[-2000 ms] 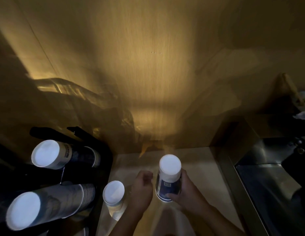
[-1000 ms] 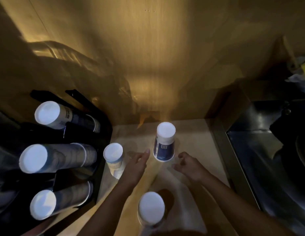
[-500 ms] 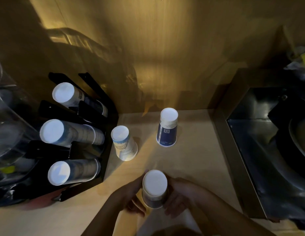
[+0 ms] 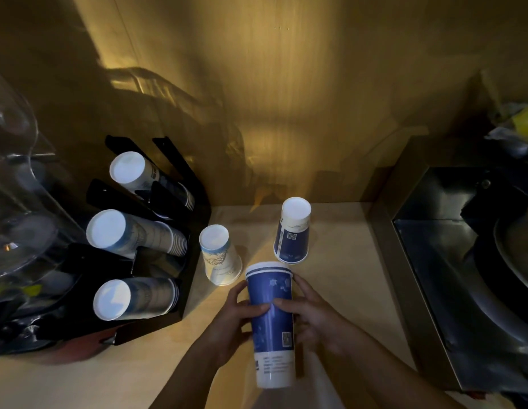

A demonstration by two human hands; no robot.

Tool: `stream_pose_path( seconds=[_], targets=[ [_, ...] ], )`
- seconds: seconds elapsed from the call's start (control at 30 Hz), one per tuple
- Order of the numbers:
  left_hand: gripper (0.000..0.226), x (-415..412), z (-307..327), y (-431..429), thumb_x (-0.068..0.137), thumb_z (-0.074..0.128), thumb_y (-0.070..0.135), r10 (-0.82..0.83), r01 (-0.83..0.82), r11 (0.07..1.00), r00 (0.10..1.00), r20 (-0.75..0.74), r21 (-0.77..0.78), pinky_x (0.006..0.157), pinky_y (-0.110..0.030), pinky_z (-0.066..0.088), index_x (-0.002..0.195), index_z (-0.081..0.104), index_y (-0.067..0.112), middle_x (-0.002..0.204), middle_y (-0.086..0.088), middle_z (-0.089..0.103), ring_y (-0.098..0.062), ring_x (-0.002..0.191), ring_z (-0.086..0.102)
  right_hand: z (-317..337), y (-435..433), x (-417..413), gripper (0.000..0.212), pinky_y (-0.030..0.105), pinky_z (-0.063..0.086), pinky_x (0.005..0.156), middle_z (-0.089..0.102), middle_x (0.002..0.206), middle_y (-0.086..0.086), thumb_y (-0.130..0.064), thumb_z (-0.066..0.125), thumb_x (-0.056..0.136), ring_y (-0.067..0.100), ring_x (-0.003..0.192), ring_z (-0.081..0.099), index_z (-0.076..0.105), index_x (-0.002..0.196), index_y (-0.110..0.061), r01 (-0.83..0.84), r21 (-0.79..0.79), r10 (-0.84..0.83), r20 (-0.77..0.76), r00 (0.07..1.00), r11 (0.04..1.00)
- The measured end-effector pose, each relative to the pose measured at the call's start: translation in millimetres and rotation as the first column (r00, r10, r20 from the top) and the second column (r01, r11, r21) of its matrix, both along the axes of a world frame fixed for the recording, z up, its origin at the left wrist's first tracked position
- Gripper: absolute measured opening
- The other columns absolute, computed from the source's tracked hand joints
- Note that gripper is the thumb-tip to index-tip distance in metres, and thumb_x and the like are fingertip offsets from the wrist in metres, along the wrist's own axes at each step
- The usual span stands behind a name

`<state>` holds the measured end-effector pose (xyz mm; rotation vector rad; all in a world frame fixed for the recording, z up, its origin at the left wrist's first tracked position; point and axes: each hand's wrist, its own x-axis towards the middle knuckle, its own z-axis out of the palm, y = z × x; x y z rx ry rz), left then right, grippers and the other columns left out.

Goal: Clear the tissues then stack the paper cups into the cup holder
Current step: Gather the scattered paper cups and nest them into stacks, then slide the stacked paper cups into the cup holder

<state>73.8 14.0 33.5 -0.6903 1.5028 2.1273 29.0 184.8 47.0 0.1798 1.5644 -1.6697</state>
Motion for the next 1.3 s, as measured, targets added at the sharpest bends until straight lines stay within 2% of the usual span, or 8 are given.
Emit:
stream_pose_path(
  seconds=[0.27, 0.43, 0.63, 0.73, 0.8, 0.9, 1.13, 1.3],
  targets=[
    [0.079, -6.2, 17.5, 17.4, 0.058, 0.085, 0.028, 0.044, -0.088, 0.986, 0.956, -0.29, -0.139, 0.068, -0.026, 0.058, 0.123, 0.041, 0.035, 0.112, 0.005, 0.066, -0.009, 0.093, 0.069, 12.7, 0.1, -2.4, 0.096, 0.034, 0.055, 0.075, 0.052, 0.131, 0.006, -0.005, 0.078, 0.066, 0.025, 0.114, 0.056, 0.025, 0.138, -0.039, -0.022, -0.038, 0.014, -0.214, 0.977, 0.999],
    [0.081, -12.8, 33.6, 25.8, 0.056, 0.077, 0.035, 0.024, -0.139, 0.957, 0.912, -0.409, -0.254, 0.061, -0.013, 0.053, 0.125, 0.036, 0.032, 0.114, 0.013, 0.06, 0.006, 0.09, 0.065, 19.9, 1.8, -6.2, 0.091, 0.023, 0.054, 0.073, 0.063, 0.115, -0.007, -0.007, 0.079, 0.058, 0.01, 0.102, 0.063, 0.035, 0.132, -0.038, -0.056, -0.09, 0.023, -0.333, 0.943, 0.994],
    [0.081, -10.3, 42.5, 27.3, 0.057, 0.079, 0.033, 0.021, -0.192, 0.929, 0.881, -0.473, -0.317, 0.063, -0.012, 0.053, 0.124, 0.034, 0.036, 0.115, 0.011, 0.057, -0.001, 0.093, 0.064, 39.6, 12.4, -11.9, 0.087, 0.023, 0.049, 0.082, 0.052, 0.126, -0.009, -0.017, 0.077, 0.061, 0.008, 0.117, 0.049, 0.033, 0.134, -0.035, -0.03, 0.001, 0.027, -0.43, 0.902, 1.0],
    [0.078, -9.5, 45.4, 27.5, 0.058, 0.083, 0.027, 0.016, -0.206, 0.917, 0.875, -0.484, -0.342, 0.061, -0.01, 0.052, 0.118, 0.035, 0.039, 0.113, 0.009, 0.057, 0.002, 0.088, 0.064, 49.7, 21.7, -16.3, 0.058, 0.023, 0.041, 0.098, 0.052, 0.13, -0.005, -0.017, 0.072, 0.076, 0.012, 0.124, 0.043, 0.048, 0.125, -0.035, 0.011, 0.126, 0.073, -0.639, 0.766, 0.992],
    [0.072, -8.7, 46.6, 30.6, 0.061, 0.083, 0.02, -0.044, -0.175, 0.905, 0.868, -0.495, -0.388, 0.062, -0.008, 0.05, 0.109, 0.037, 0.045, 0.11, 0.01, 0.056, 0.008, 0.087, 0.062, 55.7, 25.4, -18.9, 0.033, 0.04, 0.032, 0.108, 0.057, 0.122, -0.01, -0.026, 0.067, 0.08, 0.013, 0.122, 0.044, 0.06, 0.11, -0.038, -0.004, 0.217, 0.165, -0.731, 0.662, 0.976],
    [0.07, -5.9, 47.0, 36.1, 0.061, 0.084, 0.019, -0.084, -0.169, 0.887, 0.856, -0.51, -0.431, 0.065, -0.005, 0.048, 0.106, 0.038, 0.047, 0.109, 0.014, 0.055, 0.012, 0.09, 0.059, 60.9, 25.1, -21.3, 0.007, 0.048, 0.032, 0.103, 0.066, 0.1, -0.012, -0.032, 0.063, 0.082, 0.015, 0.111, 0.051, 0.069, 0.085, -0.035, -0.042, 0.319, 0.282, -0.761, 0.585, 0.947],
    [0.07, -2.3, 52.0, 35.2, 0.059, 0.084, 0.023, -0.059, -0.197, 0.885, 0.852, -0.521, -0.421, 0.065, -0.008, 0.05, 0.103, 0.041, 0.055, 0.109, 0.015, 0.057, 0.007, 0.091, 0.061, 68.6, 18.5, -17.1, 0.018, 0.051, 0.042, 0.092, 0.067, 0.087, 0.003, -0.025, 0.055, 0.089, 0.031, 0.097, 0.053, 0.066, 0.077, -0.017, -0.058, 0.314, 0.29, -0.768, 0.571, 0.948],
    [0.074, 1.2, 54.4, 38.5, 0.056, 0.086, 0.031, -0.054, -0.205, 0.871, 0.862, -0.503, -0.446, 0.064, -0.009, 0.051, 0.11, 0.038, 0.049, 0.112, 0.017, 0.056, 0.007, 0.09, 0.061, 85.5, 19.0, -23.6, 0.024, 0.026, 0.044, 0.07, 0.062, 0.075, 0.013, -0.013, 0.05, 0.091, 0.02, 0.074, 0.057, 0.06, 0.074, 0.0, 0.062, 0.214, 0.149, -0.832, 0.534, 0.975]
  ],
)
